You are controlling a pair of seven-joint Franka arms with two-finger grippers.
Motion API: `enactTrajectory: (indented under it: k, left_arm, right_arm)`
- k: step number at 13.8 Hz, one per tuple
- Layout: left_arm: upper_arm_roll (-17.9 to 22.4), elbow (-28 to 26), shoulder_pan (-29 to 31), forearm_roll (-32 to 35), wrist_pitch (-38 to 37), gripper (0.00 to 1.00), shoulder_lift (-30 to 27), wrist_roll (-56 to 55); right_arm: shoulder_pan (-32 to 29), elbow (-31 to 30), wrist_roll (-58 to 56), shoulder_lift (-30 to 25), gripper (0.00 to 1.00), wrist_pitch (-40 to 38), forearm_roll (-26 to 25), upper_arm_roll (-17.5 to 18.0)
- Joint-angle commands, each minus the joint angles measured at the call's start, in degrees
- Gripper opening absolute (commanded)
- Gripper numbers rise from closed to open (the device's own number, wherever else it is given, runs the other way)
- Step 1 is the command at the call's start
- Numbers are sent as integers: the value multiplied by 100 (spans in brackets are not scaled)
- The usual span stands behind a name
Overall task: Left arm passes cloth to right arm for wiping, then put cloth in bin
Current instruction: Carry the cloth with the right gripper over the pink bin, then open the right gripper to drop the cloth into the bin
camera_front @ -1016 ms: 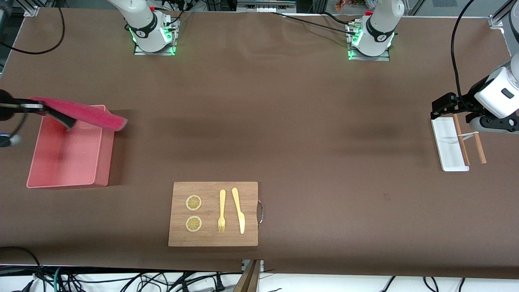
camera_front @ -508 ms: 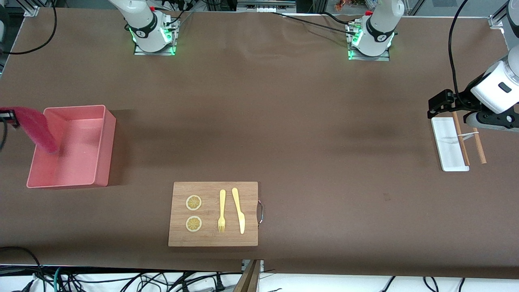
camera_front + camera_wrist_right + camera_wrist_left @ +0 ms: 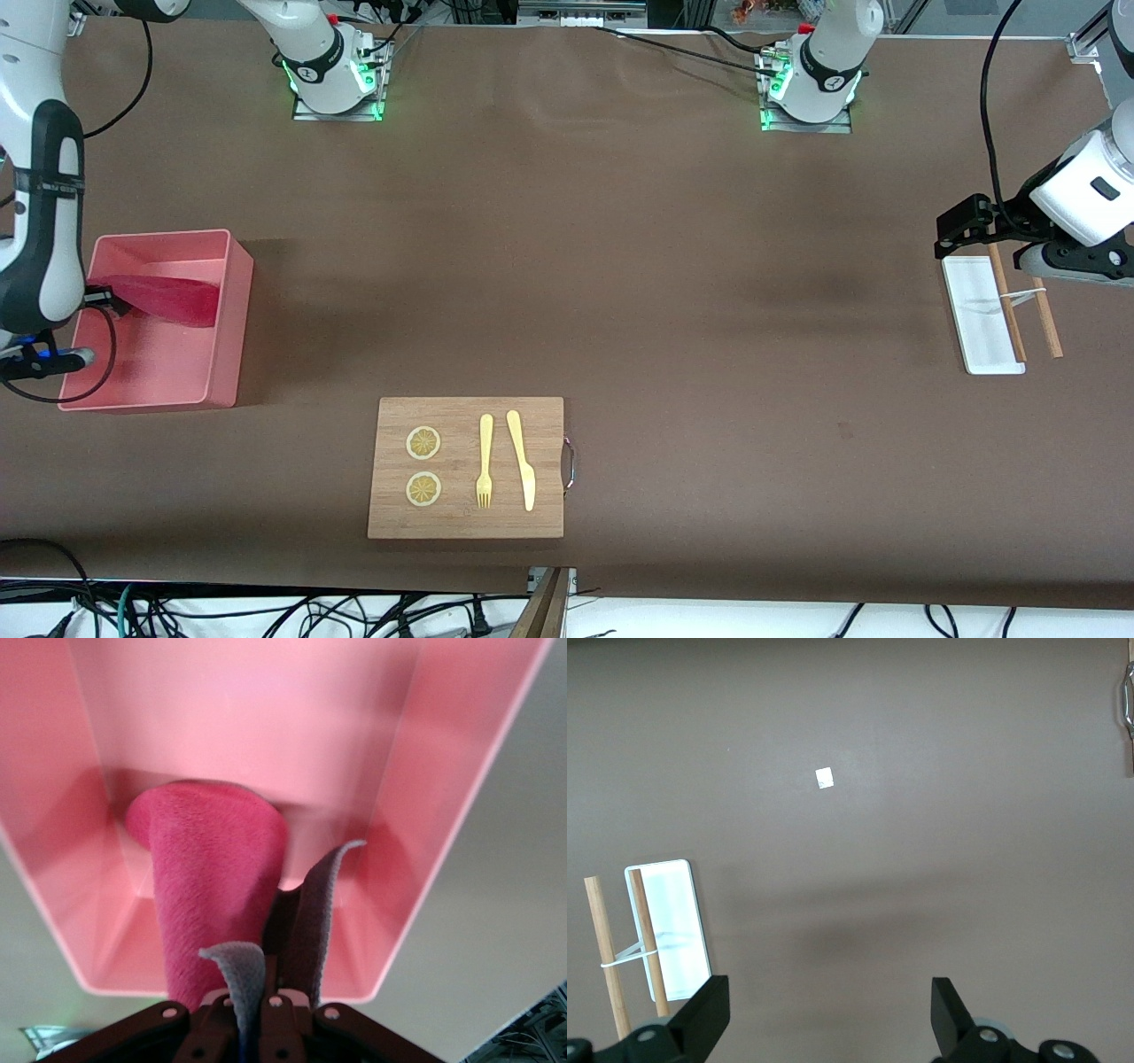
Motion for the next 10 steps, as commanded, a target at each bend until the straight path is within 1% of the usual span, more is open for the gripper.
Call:
enactTrajectory:
  k: [1,2,3,4,7,10]
  left_arm:
    - [-17,125,-17,93,-59,100,26,34]
    - [-17,125,-17,101,-59,100,26,34]
    - [-17,125,-17,110,-59,100,26,43]
    - [-17,125,-17,128,-59,100,26,43]
    - [-17,125,-17,145,-59,100,35,43]
    - [-17,125,-17,154,-59,100,35,43]
  right_arm:
    - [-23,-231,16,41,0,252,119,4]
    - [-14,-241,234,94,31,279,119,12]
    - [-31,-232,384,104,94,297,128,21]
    - [-31,-232,394,104,100,366,171,21]
    - [3,-170,420,8,100,376,356,30]
    - [65,-162,420,-518,100,314,514,74]
